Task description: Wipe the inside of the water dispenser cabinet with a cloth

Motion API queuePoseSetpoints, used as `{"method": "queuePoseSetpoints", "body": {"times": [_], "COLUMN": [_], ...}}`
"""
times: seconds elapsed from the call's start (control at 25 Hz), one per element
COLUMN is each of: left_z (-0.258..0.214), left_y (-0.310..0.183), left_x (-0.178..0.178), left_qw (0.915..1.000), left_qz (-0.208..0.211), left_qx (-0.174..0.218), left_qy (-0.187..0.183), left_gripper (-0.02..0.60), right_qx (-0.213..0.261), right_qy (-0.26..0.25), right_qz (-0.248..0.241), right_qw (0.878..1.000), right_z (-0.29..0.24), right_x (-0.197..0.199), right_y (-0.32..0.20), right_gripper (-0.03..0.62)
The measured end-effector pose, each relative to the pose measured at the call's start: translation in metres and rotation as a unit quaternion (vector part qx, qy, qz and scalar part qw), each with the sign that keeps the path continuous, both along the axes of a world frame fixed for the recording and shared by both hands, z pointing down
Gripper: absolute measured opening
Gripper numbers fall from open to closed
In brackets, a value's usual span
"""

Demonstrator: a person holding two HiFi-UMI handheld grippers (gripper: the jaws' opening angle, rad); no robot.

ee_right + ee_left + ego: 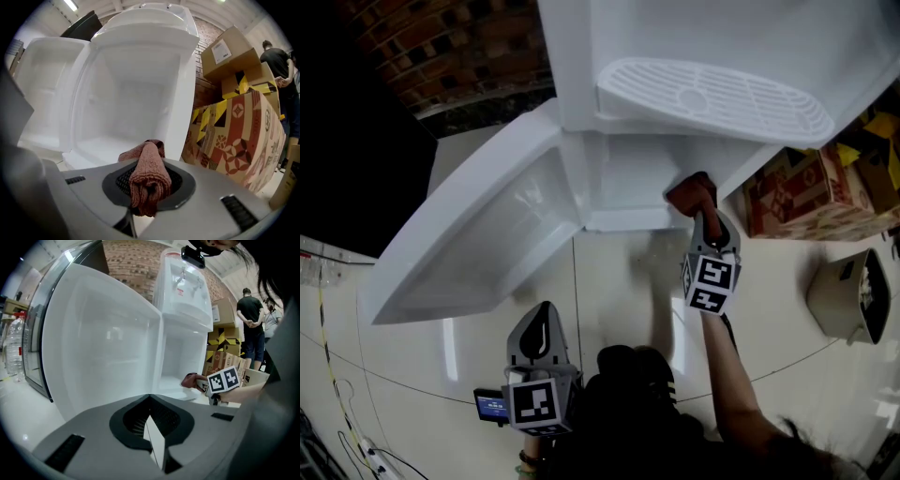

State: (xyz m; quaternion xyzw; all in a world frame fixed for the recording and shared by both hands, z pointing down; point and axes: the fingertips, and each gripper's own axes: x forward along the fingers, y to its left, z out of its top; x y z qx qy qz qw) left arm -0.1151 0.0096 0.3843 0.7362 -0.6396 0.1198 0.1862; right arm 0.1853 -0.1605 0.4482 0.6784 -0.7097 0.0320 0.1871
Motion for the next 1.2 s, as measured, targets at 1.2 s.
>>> {"method": "queuePoseSetpoints", "body": {"times": [1.2], "left_z": [0.004], "left_y": [0.004], "left_x": [-0.002], "left_qw": [1.0], "left_qz": [-0.003], "left_qx": [-0.007], "left_qy": [0.005], "left_gripper": [0.005], "right_qx": [-0.029], "right_qy": [-0.129], "right_qz": [-0.056], "right_qw": [0.99], "right_z": [0.0], "right_x": [-0.057], "right_y": [-0.094], "right_gripper": [0.074]}}
